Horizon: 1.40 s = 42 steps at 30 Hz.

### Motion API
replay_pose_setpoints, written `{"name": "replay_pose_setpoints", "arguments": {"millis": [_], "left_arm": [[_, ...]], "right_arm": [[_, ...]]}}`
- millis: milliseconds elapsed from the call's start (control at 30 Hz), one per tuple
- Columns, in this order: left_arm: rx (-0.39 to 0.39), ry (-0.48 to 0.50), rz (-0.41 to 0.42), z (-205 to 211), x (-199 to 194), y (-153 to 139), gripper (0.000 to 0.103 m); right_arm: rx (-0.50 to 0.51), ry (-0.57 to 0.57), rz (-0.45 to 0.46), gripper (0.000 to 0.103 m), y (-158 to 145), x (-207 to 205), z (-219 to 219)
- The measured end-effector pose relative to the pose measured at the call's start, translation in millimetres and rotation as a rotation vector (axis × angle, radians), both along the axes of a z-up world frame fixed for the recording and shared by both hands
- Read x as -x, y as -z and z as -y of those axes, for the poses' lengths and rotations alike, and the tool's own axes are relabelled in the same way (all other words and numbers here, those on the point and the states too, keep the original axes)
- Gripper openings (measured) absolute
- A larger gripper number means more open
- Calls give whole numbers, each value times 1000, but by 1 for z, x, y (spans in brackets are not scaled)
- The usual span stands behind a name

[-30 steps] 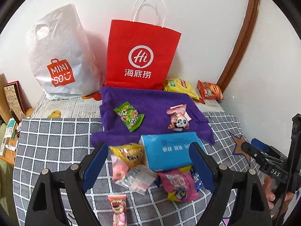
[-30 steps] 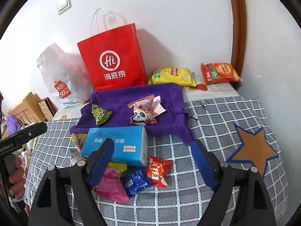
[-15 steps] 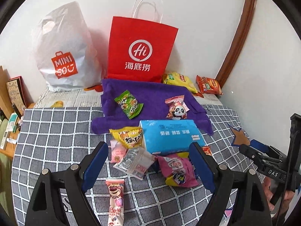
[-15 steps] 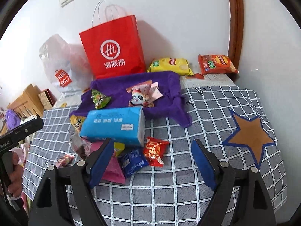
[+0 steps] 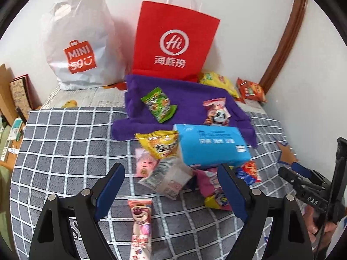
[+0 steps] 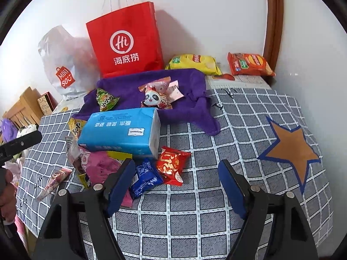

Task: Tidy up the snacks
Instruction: 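Lift both tools back from the towel toward the snacks on the bed, then grasp the white-pink wrapper with the left tool while the right tool grasps the red candy packet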

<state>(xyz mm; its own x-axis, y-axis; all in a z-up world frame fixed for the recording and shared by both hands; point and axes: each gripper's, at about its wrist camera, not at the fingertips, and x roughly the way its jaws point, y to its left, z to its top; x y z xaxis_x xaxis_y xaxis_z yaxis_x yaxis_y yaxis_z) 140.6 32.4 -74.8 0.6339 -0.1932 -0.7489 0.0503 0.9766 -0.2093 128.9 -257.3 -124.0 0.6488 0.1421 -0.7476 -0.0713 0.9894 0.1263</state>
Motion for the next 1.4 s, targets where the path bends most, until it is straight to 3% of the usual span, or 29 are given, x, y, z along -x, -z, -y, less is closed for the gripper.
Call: {"name": "replay_pose_setpoints", "arguments": {"millis": [167, 333, 633, 1167, 1267, 1400], "left_arm": [[23, -14, -30, -5, -2, 16, 86], [-18, -20, -33, -3, -2, 31, 86], [-52, 14, -69, 4, -5, 56, 86], [-66, 30, -109, 2, -11, 73, 85], [-50, 17, -123, -2, -11, 76, 75], [-28, 24, -117, -3, -11, 75, 62]], "right_arm": [[-5, 6, -41, 69, 18, -8, 2], [-7, 14, -66, 59, 37, -13, 4], [-29, 13, -119, 59, 63, -26, 1], [-34, 7, -141, 61, 77, -50, -10], [-34, 5, -138, 60, 78, -52, -12], [-51, -11, -122, 46, 76, -50, -13]]}}
